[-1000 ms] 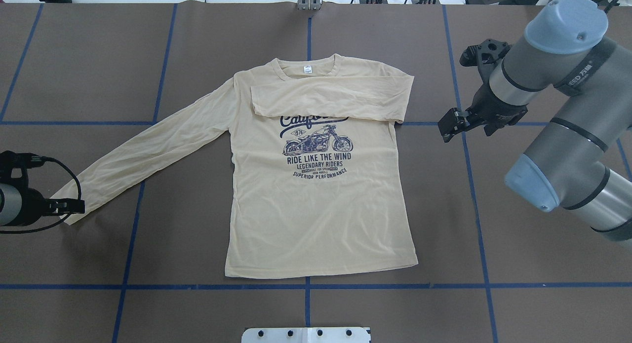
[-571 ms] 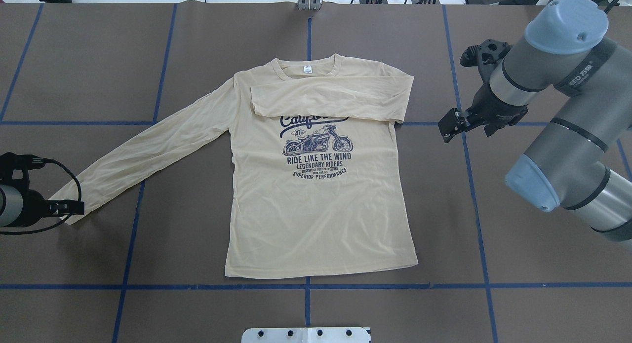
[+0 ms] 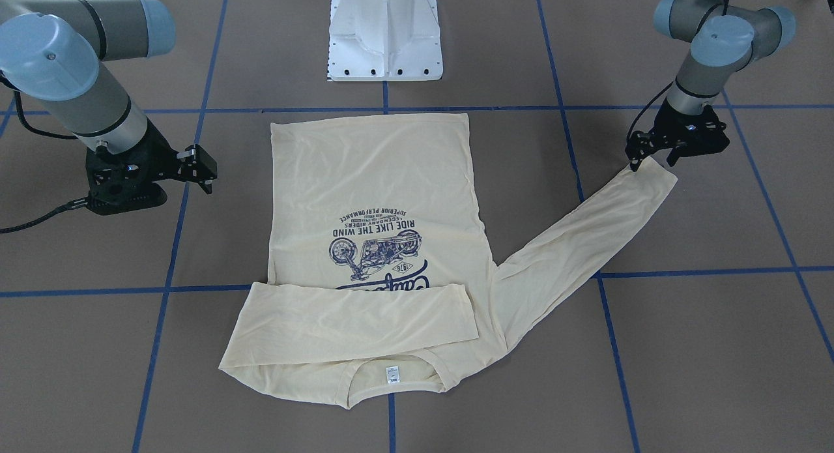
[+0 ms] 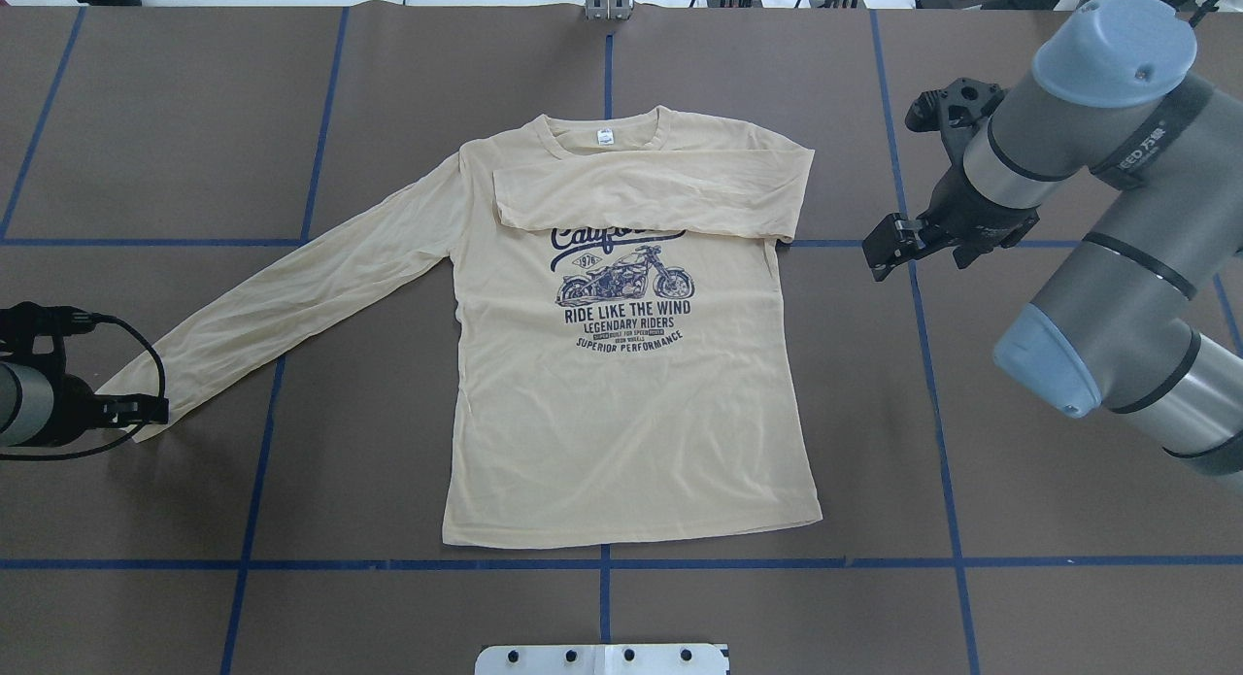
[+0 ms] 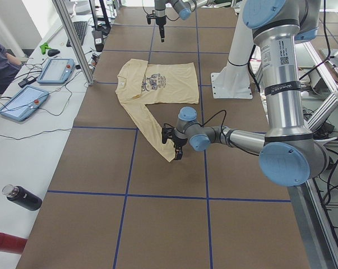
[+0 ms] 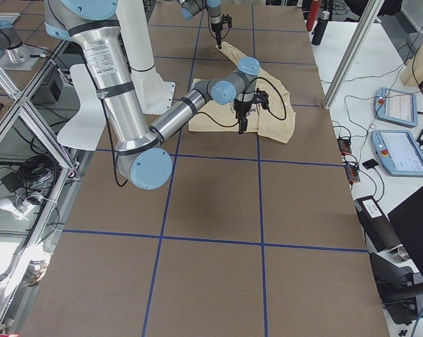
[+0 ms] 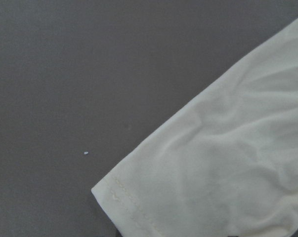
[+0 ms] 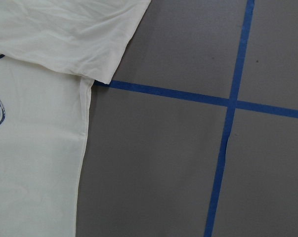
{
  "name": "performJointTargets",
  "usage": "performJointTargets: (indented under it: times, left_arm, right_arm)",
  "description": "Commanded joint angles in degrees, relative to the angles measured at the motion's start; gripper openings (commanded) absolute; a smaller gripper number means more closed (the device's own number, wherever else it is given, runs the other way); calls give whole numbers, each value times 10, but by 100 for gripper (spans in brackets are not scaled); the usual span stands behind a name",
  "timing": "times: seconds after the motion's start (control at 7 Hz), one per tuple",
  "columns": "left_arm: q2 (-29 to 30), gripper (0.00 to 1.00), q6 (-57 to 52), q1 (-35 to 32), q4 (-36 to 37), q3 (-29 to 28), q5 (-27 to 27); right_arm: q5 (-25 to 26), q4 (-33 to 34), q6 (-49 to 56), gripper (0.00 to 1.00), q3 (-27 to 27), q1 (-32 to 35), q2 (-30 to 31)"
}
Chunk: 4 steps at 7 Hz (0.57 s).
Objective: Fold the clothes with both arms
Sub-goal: 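Move the left gripper to the other sleeve cuff and grasp it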
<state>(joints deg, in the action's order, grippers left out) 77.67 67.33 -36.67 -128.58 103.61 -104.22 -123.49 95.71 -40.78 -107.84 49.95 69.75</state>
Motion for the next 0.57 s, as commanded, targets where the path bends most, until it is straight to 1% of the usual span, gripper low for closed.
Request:
performJointTargets:
  times: [0.0, 0.14, 0.29, 0.43]
  left_arm:
    - [0, 26, 0, 0, 0, 1, 0]
    - [0, 8, 1, 0, 0, 3, -1]
    - [0, 0, 1, 0, 0, 7, -2]
    - [0, 0, 2, 1, 0, 9, -2]
  right_arm:
    - [0, 0, 0, 100, -1, 1, 0]
    - [0, 0, 0, 100, -1, 2, 0]
    - [0, 1, 0, 100, -1, 3, 0]
    - [0, 1, 0, 100, -1, 4, 0]
